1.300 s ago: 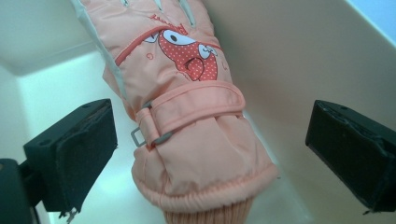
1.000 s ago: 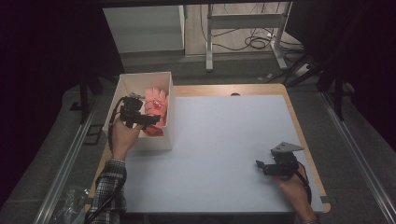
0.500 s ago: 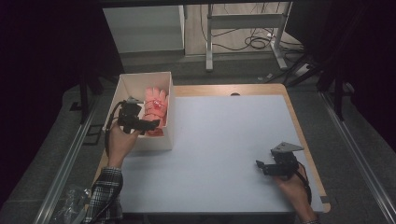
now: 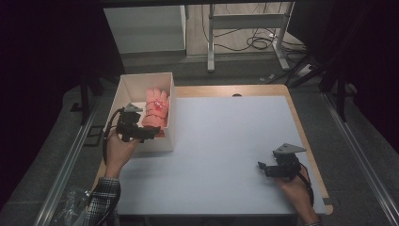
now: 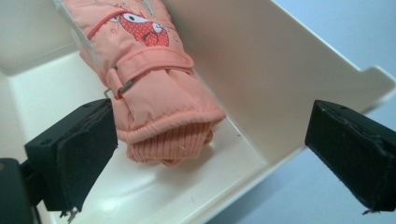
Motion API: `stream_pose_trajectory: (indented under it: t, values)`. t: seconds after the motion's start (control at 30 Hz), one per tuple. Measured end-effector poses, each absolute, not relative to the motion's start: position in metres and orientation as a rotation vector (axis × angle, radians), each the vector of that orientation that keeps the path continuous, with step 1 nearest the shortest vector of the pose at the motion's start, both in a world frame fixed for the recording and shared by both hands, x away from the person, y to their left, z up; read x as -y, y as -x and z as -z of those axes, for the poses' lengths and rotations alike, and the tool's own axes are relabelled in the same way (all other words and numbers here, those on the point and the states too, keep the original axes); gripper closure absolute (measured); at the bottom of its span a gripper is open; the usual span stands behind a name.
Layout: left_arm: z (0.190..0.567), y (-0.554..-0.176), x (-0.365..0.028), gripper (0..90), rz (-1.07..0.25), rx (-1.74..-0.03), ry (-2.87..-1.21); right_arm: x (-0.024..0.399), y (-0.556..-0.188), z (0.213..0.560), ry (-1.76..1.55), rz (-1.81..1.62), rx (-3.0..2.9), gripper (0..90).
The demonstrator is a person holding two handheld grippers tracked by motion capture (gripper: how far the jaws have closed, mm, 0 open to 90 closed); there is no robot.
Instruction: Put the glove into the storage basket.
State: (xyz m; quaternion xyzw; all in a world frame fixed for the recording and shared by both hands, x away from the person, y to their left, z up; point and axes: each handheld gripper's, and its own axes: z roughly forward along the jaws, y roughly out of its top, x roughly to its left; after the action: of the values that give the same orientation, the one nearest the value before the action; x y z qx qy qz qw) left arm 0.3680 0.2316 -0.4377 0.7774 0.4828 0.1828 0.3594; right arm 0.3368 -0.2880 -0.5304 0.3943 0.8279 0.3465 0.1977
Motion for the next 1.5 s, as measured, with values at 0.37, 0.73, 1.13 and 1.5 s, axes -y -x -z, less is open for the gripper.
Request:
stream_pose_trajectory:
  t: [0.37,0.73,1.13,1.5]
  values:
    - [0.442,-0.351,-0.229,2.8,-0.441,-1.207,-1.997,0.288,-0.337,0.53,-1.105,-0.969,-2.317,20.2]
    - [0.447,-0.332,-0.221,2.9,-0.43,-1.166,-2.005,0.288,-0.337,0.53,-1.106,-0.968,-2.316,20.1]
    - [0.454,-0.309,-0.206,3.0,-0.392,-1.1,-2.017,0.288,-0.337,0.53,-1.105,-0.967,-2.316,20.0]
    - [0.46,-0.296,-0.184,3.0,-0.351,-1.023,-2.039,0.288,-0.337,0.53,-1.105,-0.967,-2.315,19.9]
